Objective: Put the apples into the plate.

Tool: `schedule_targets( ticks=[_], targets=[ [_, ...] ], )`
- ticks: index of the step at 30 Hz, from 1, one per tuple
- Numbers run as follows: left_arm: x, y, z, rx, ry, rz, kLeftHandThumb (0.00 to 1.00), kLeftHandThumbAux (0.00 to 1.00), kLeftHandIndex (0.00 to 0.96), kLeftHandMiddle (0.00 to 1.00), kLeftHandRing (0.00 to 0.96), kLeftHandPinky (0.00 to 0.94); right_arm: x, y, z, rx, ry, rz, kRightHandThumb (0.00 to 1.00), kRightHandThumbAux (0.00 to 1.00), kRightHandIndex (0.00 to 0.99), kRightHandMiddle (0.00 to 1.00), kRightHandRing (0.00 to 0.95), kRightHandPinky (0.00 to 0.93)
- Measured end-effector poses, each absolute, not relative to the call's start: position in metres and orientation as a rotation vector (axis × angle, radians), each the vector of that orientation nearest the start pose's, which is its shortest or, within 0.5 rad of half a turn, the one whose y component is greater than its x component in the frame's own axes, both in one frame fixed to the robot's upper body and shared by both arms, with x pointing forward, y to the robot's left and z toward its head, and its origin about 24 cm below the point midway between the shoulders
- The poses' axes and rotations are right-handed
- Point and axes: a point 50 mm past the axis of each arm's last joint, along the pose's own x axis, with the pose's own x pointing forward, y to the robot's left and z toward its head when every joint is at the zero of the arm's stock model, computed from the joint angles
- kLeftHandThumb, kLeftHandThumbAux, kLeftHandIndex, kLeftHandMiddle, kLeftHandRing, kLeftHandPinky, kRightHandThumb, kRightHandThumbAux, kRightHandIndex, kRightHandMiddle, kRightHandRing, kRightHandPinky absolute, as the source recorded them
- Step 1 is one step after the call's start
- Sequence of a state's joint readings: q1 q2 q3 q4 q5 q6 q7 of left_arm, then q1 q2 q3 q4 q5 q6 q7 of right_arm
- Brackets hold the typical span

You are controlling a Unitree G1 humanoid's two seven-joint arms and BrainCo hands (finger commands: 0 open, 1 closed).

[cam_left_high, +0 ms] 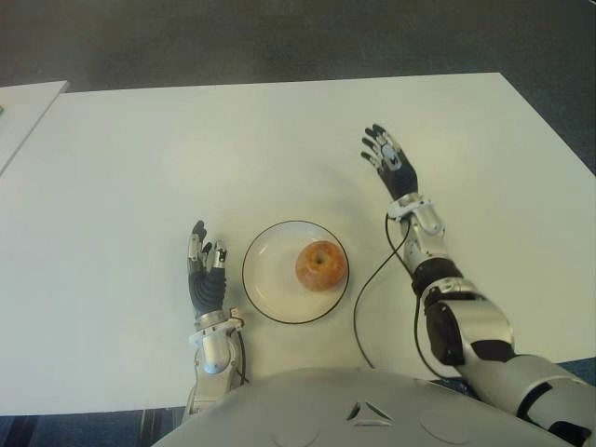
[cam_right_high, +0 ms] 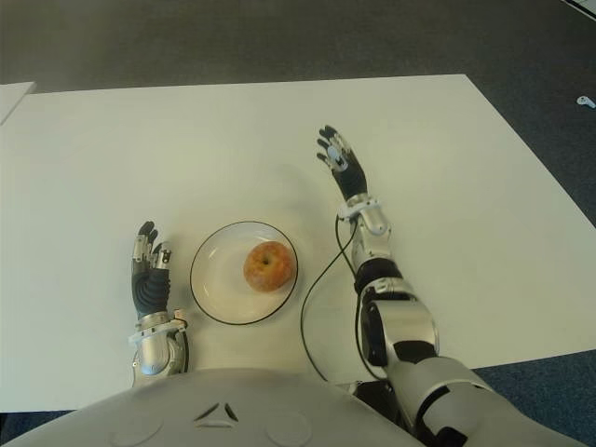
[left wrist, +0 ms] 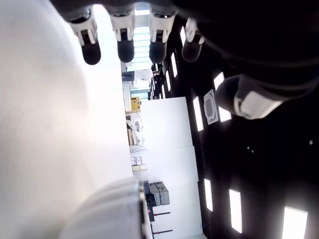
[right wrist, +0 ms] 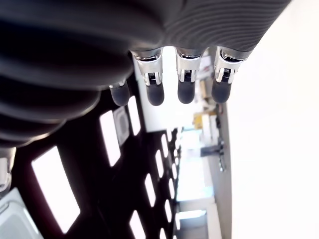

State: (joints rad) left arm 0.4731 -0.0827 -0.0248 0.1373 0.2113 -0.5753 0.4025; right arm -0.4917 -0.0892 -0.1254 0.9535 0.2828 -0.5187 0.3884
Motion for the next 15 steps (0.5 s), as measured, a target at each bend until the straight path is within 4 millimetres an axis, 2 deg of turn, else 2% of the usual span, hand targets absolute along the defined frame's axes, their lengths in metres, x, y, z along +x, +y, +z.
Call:
schedule_targets(
  ticks=[9,15],
  targets=[
    [0.127,0.161,-0.017,0.124,-0.061,0.425,0.000,0.342,0.000,0.000,0.000,0.000,0.315,-0.152,0.011,0.326,-0.057,0.154,0.159,0.428,0.041,0.029,0.000,0.000],
    [0.124,0.162,-0.014,0.098,-0.130,0.424,0.000,0.369,0.000,0.000,0.000,0.000,0.310,-0.147,0.006,0.350,-0.035,0.146,0.149,0.412,0.036,0.020,0.000,0.000]
  ],
)
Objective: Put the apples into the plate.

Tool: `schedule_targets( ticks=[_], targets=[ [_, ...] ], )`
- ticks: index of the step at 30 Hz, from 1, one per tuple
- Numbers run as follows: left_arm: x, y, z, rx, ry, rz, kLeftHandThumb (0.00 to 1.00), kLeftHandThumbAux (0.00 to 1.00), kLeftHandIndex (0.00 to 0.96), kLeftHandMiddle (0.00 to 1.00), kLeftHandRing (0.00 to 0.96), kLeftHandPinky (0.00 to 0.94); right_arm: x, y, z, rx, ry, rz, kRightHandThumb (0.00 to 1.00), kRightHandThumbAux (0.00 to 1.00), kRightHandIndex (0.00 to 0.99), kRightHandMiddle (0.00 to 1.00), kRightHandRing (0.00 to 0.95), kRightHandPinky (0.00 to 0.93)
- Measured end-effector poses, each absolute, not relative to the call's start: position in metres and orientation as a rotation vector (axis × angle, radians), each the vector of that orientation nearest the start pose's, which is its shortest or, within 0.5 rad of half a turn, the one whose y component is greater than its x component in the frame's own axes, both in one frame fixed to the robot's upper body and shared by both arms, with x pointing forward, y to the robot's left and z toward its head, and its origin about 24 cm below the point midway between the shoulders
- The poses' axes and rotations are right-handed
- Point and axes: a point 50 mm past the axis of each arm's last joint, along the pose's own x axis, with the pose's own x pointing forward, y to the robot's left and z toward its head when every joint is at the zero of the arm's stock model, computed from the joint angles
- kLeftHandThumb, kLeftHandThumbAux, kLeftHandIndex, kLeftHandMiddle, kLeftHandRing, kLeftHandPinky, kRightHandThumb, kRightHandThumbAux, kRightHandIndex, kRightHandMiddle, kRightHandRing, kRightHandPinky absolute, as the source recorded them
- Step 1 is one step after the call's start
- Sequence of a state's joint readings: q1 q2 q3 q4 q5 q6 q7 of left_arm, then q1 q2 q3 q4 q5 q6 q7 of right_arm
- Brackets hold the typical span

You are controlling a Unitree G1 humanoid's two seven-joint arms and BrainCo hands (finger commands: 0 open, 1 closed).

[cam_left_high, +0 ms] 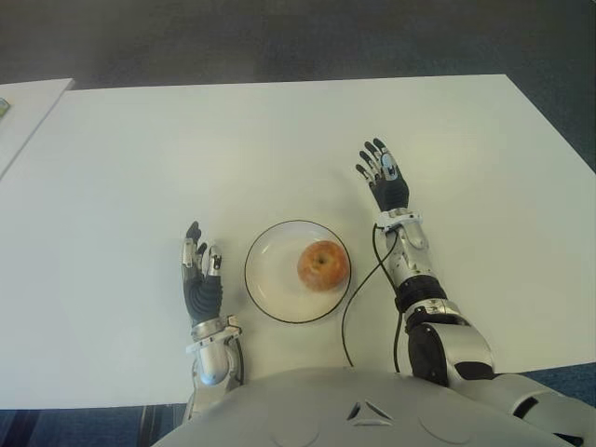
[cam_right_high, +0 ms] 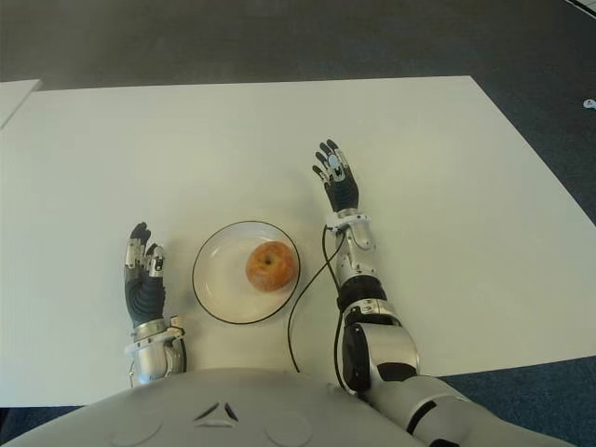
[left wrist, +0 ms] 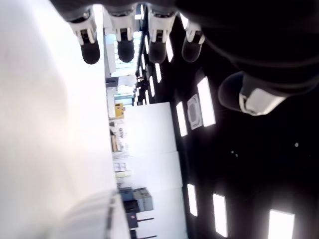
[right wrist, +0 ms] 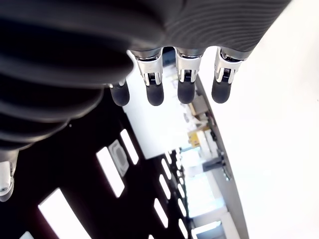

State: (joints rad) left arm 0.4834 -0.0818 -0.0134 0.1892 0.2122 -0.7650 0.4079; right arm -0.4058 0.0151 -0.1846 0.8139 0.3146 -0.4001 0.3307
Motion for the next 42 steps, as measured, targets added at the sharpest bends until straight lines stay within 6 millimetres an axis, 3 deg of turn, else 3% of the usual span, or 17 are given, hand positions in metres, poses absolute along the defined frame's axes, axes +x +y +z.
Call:
schedule_targets(
  ticks=[12,19,31,42],
  targets=[
    [0.121,0.166,-0.010,0.012,-0.209,0.442,0.004,0.438,0.000,0.000,0.000,0.000,0.292,-0.143,-0.018,0.346,0.048,0.122,0.115,0.406,0.037,0.038,0.000,0.020],
    [0.120,0.168,-0.012,-0.016,-0.198,0.432,0.000,0.444,0.000,0.000,0.000,0.000,0.291,-0.139,-0.018,0.320,0.031,0.114,0.093,0.421,0.025,0.022,0.000,0.019],
    [0.121,0.170,-0.014,-0.015,-0.167,0.433,0.000,0.477,0.000,0.000,0.000,0.000,0.292,-0.137,-0.023,0.312,0.054,0.154,0.117,0.447,0.058,0.112,0.065,0.054],
    [0.123,0.171,-0.017,-0.011,-0.133,0.433,0.000,0.483,0.000,0.000,0.000,0.000,0.293,-0.137,-0.023,0.250,0.054,0.263,0.129,0.467,0.057,0.087,0.050,0.048]
  ],
)
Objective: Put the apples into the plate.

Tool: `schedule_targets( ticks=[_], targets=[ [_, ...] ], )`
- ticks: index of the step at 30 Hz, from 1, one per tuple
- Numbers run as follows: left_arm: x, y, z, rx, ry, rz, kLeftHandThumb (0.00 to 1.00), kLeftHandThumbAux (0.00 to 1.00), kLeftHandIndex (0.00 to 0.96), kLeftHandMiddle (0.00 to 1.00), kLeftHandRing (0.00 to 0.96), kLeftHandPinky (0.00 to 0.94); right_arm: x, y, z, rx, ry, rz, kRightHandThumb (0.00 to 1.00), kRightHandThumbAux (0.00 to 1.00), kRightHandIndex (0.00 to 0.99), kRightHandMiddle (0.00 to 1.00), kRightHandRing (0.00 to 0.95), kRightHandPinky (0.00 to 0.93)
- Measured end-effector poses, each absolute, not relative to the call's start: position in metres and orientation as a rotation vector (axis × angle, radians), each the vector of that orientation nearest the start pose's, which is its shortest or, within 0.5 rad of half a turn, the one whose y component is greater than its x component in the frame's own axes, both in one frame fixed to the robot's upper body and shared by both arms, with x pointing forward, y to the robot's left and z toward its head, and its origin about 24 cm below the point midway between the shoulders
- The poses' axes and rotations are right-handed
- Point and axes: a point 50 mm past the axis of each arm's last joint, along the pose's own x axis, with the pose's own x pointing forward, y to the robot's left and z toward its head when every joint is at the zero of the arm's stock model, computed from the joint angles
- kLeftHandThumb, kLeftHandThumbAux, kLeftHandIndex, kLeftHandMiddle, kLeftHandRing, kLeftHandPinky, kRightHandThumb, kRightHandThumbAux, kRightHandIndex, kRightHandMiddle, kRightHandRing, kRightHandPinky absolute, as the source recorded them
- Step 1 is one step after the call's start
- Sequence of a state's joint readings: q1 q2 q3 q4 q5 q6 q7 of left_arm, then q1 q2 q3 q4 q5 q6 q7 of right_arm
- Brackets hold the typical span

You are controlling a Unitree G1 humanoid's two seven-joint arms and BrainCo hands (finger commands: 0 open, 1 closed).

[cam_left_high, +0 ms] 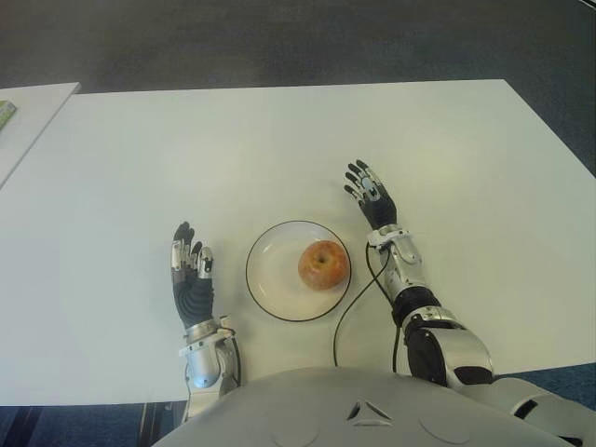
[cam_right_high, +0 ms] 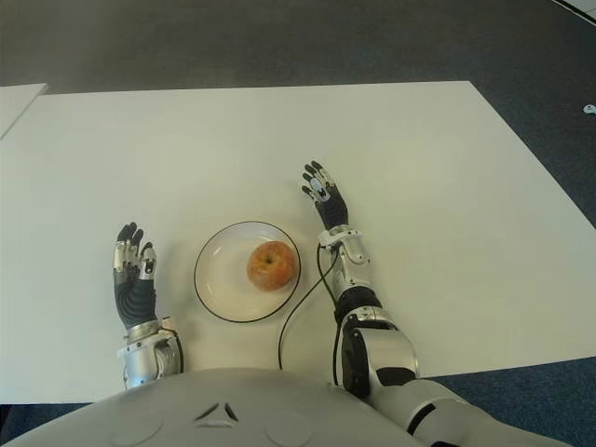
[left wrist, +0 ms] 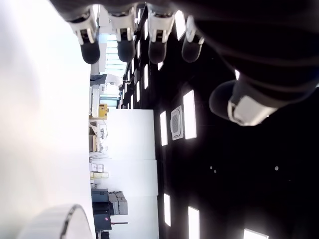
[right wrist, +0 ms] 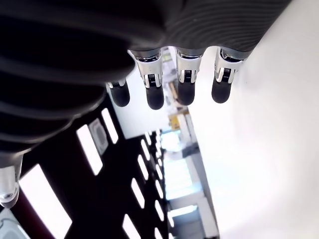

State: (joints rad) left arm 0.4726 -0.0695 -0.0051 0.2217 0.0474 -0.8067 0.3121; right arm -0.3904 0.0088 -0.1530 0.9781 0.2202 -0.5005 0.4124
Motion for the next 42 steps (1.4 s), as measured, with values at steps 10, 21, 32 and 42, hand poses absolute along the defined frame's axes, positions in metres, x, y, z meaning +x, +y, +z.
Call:
schedule_targets(
  ticks=[10,21,32,42],
  targets=[
    [0.124,0.171,-0.022,-0.008,-0.087,0.445,0.007,0.515,0.000,0.000,0.000,0.000,0.289,-0.132,-0.022,0.175,0.043,0.368,0.161,0.482,0.015,0.057,0.023,0.032],
    [0.124,0.174,-0.023,0.001,-0.072,0.449,0.021,0.498,0.004,0.000,0.000,0.000,0.284,-0.130,-0.021,0.208,0.029,0.479,0.219,0.492,0.029,0.065,0.030,0.041],
    [0.120,0.175,-0.014,-0.005,-0.169,0.444,0.022,0.427,0.000,0.000,0.000,0.000,0.284,-0.129,-0.018,0.219,0.010,0.496,0.214,0.522,0.011,0.043,0.015,0.024],
    [0.117,0.176,-0.009,-0.017,-0.235,0.458,0.000,0.440,0.000,0.000,0.000,0.000,0.283,-0.130,-0.018,0.208,0.002,0.466,0.196,0.527,0.012,0.048,0.014,0.025]
  ],
)
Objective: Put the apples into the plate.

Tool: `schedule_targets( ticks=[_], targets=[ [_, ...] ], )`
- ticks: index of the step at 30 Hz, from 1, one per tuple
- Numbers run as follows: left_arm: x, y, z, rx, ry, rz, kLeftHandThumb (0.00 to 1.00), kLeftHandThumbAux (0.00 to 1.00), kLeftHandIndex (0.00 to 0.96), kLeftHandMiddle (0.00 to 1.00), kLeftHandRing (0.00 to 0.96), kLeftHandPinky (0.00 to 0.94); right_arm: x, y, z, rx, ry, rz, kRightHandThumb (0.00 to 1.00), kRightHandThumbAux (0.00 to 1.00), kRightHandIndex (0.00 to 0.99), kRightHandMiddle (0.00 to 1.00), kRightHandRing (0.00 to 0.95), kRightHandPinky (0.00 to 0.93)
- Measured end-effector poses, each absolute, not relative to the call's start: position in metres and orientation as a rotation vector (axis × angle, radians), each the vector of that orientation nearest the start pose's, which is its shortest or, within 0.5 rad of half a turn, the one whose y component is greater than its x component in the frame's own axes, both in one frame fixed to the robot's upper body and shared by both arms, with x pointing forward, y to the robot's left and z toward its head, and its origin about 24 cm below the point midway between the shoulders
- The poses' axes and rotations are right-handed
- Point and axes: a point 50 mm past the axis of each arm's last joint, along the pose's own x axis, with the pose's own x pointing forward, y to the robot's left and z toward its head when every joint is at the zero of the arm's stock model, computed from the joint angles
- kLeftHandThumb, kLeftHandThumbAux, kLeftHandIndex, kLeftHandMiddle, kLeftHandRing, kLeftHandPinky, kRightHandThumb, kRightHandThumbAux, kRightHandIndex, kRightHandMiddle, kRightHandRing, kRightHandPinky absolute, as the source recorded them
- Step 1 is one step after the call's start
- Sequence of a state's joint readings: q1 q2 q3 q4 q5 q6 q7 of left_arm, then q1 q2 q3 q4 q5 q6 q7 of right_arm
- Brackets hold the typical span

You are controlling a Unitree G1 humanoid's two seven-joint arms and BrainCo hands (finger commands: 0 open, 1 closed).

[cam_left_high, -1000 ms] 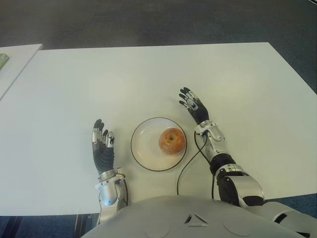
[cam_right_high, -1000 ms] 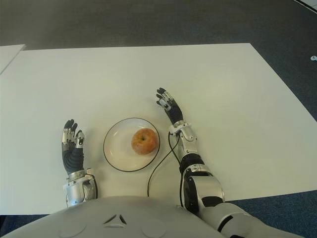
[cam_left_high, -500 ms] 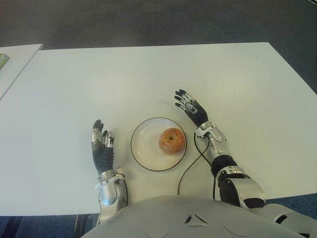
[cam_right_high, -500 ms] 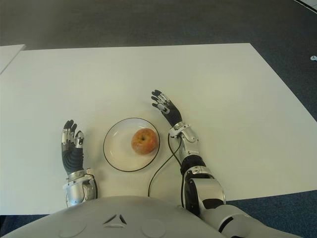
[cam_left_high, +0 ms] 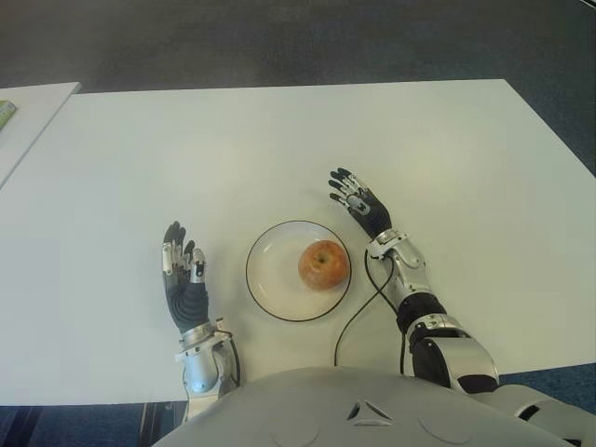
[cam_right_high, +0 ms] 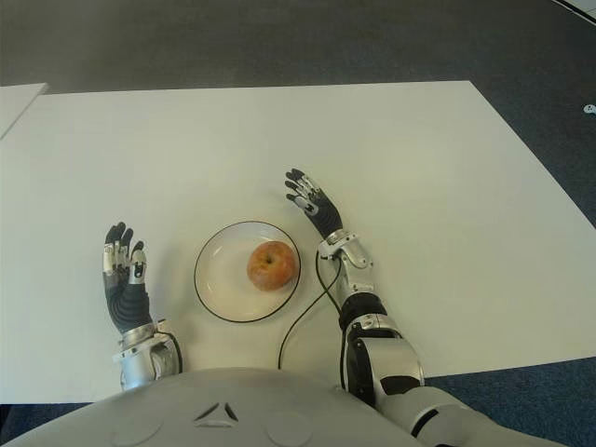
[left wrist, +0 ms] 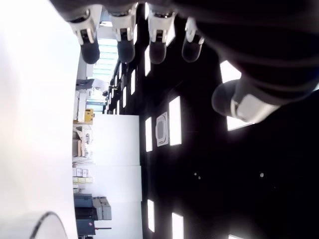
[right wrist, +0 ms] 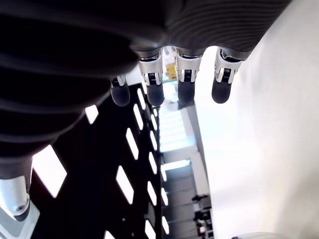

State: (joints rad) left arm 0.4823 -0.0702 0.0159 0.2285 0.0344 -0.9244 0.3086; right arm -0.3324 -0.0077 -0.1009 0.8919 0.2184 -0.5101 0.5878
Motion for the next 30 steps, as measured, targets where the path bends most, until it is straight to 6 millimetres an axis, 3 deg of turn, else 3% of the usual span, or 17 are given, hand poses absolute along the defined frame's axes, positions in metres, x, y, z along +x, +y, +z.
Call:
schedule_targets(
  ticks=[30],
  targets=[
    [0.1144,0.1759,-0.0058,-0.021,-0.278,0.462,0.002,0.435,0.000,0.000,0.000,0.000,0.2819,-0.1291,-0.0176,0.201,-0.004,0.408,0.190,0.520,0.031,0.051,0.015,0.023]
  ],
)
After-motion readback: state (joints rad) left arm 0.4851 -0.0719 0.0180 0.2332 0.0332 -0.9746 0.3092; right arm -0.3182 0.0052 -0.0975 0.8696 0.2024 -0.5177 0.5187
